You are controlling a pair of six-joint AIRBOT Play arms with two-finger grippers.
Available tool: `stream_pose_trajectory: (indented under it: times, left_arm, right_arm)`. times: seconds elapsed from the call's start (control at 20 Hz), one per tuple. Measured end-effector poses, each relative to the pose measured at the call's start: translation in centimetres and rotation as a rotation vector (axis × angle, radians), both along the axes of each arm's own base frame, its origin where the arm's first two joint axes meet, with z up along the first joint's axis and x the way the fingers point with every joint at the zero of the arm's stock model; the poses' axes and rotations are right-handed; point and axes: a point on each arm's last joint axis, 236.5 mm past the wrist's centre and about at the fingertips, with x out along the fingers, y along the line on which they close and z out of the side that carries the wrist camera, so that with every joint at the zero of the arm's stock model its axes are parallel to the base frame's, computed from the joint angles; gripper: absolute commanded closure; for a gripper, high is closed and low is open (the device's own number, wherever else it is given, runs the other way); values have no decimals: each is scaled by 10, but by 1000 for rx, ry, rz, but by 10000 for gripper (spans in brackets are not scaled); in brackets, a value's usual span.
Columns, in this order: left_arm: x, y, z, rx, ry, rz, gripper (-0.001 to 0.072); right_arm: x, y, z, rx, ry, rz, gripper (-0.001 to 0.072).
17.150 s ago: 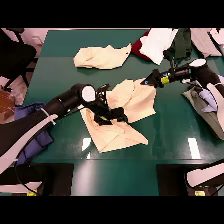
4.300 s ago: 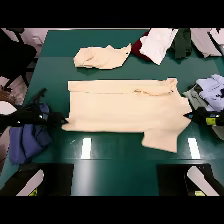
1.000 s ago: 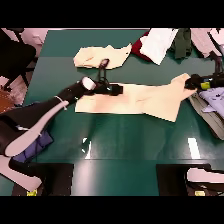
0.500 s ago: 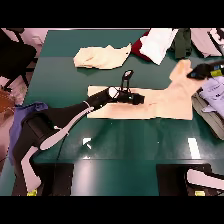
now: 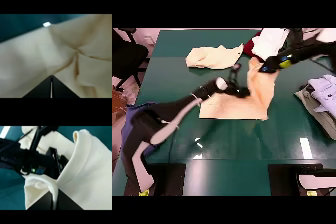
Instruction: Fold the shirts.
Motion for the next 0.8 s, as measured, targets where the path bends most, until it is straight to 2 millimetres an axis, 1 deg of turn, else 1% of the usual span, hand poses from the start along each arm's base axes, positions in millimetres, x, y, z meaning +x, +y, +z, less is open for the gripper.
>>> stream_pose_trajectory:
  times: [0.05,0.1,0.15,0.2,0.25,0.3,0.35,0.4,0.45,0.5,0.55,0.6,0.65,0.7,0.75,0.8]
  left_arm:
    - [15,48,5,109,2,45,682]
    - [37,112,20,247,-35,118,682]
    - [53,174,40,353,-66,201,682]
    - [60,234,66,449,-90,285,682]
    - [62,278,94,493,-116,361,682]
    - [59,317,124,533,-151,430,682]
    - [53,352,153,564,-186,497,682]
    - [44,376,177,588,-215,545,681]
    - [36,387,197,583,-239,571,681]
    - [27,395,212,582,-255,582,681]
    - [21,399,220,577,-260,584,681]
    - [15,401,225,571,-262,580,681]
    - [11,400,227,565,-258,570,681]
    - [7,396,226,549,-250,551,681]
    - [4,391,225,535,-245,529,681]
    - [2,385,223,520,-239,504,681]
  right_arm:
    - [-4,17,-6,2,10,29,687]
    - [-9,37,-12,5,21,62,687]
    - [-15,56,-19,6,30,94,687]
    - [-21,77,-27,10,37,126,687]
    - [-28,100,-36,17,45,158,686]
    - [-34,121,-45,26,49,183,681]
    - [-38,144,-55,42,53,201,530]
    - [-43,169,-66,70,60,214,207]
    - [-50,192,-77,94,73,226,112]
    - [-56,213,-88,127,96,232,116]
    - [-59,227,-96,158,121,229,127]
    - [-62,235,-101,182,146,226,127]
    - [-63,238,-102,200,165,227,128]
    - [-63,234,-100,206,180,229,128]
    - [-57,221,-99,190,181,219,128]
    - [-48,200,-99,159,178,198,128]
